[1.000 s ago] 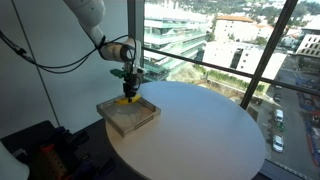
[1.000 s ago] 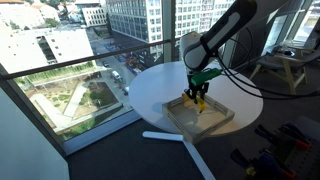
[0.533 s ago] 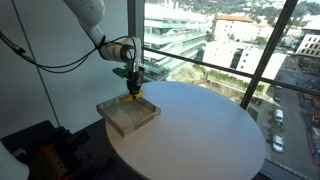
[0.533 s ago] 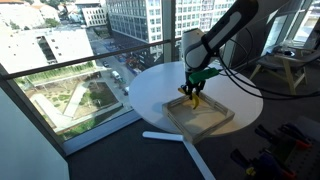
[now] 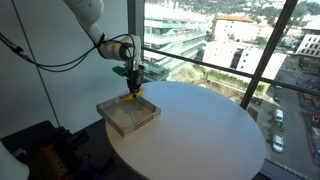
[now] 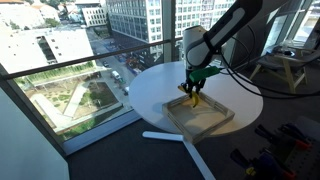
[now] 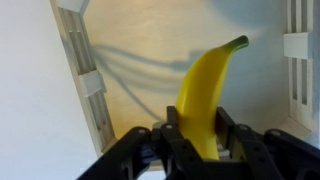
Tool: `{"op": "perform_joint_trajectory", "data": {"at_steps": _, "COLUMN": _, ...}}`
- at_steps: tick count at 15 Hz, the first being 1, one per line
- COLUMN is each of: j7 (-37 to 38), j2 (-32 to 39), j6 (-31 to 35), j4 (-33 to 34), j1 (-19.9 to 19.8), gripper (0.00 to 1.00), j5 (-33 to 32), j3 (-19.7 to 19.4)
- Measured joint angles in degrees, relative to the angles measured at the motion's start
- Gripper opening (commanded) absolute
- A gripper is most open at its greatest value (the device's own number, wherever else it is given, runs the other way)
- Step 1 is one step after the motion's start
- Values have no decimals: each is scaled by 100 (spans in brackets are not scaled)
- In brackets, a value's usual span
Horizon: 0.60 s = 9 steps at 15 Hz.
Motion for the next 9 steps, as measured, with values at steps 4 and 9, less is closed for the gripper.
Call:
{"op": "perform_joint_trajectory", "data": {"at_steps": 4, "j7": 50, "j2": -21, "j6": 0, "j4": -95, "j1": -7, "gripper": 16, "j5": 0, "j3": -64}}
{"op": "perform_joint_trajectory", "data": {"at_steps": 9, "j7": 70, "j2": -104, "j6": 11, "j4": -285, "j1": -38, "gripper": 16, "j5": 0, "j3": -206}}
